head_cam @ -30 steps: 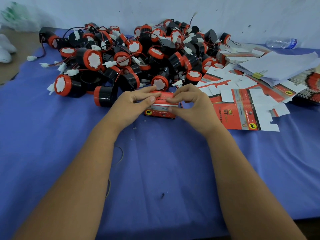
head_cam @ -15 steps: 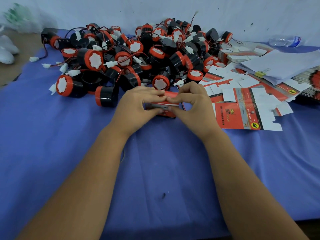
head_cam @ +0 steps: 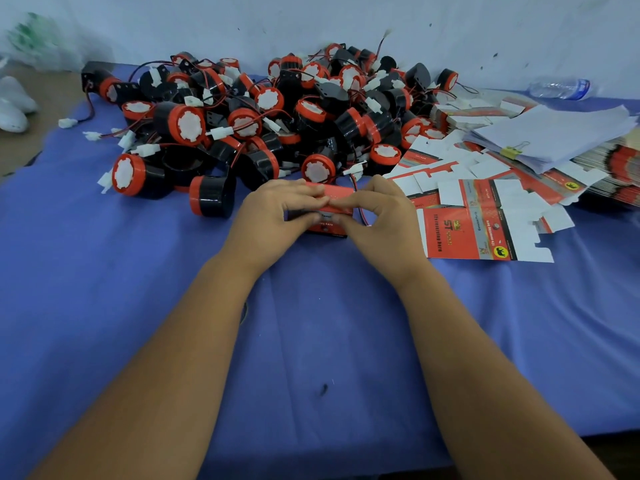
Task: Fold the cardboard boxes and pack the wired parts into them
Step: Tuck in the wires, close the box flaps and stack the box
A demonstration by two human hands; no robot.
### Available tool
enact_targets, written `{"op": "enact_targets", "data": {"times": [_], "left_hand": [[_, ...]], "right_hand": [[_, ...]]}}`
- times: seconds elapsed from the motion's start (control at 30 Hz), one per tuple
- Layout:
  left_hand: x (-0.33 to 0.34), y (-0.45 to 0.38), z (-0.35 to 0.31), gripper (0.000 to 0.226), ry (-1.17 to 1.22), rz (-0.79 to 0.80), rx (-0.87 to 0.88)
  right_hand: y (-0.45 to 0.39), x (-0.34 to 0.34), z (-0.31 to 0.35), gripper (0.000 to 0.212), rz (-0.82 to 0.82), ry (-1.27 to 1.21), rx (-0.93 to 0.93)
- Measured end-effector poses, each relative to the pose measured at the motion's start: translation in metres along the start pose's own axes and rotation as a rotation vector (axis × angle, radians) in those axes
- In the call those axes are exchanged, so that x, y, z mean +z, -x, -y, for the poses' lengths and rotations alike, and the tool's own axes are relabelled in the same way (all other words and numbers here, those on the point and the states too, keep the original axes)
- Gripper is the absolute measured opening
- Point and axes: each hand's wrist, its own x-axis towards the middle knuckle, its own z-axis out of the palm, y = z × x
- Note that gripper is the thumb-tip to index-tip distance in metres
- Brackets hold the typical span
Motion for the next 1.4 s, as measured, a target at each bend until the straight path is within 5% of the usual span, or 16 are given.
{"op": "enact_targets", "data": {"times": [0.2, 0.6, 0.67, 0.83, 1.0, 1.4], "left_hand": [[-0.007, 0.001, -0.001, 0.025, 0.211, -0.178, -0.152], [0.0, -0.002, -0.006, 0.004, -0.009, -0.097, -0.093], [0.005, 0.001, -0.006, 0.021, -0.054, -0.029, -0.083], [-0.011, 0.0, -0.006, 0.045, 0.036, 0.064, -0.165], [-0.056, 0.008, -0.014, 0.04, 0.234, -0.024, -0.137], [-0.181, 0.077, 0.043, 0.04, 0.132, -0.08, -0.406]], "right_hand": [[0.0, -0.004, 0.0, 0.017, -0.028, -0.167, 0.13], [-0.003, 0.007, -0.002, 0.024, -0.002, -0.116, 0.197], [-0.003, 0.006, -0.001, 0.027, -0.034, -0.133, 0.213], [0.0, 0.002, 0.006, 0.024, -0.077, -0.176, 0.138], [0.001, 0.003, 0.013, 0.027, -0.133, -0.203, 0.072], [-0.003, 0.072, 0.108, 0.029, 0.113, -0.277, -0.199]]}}
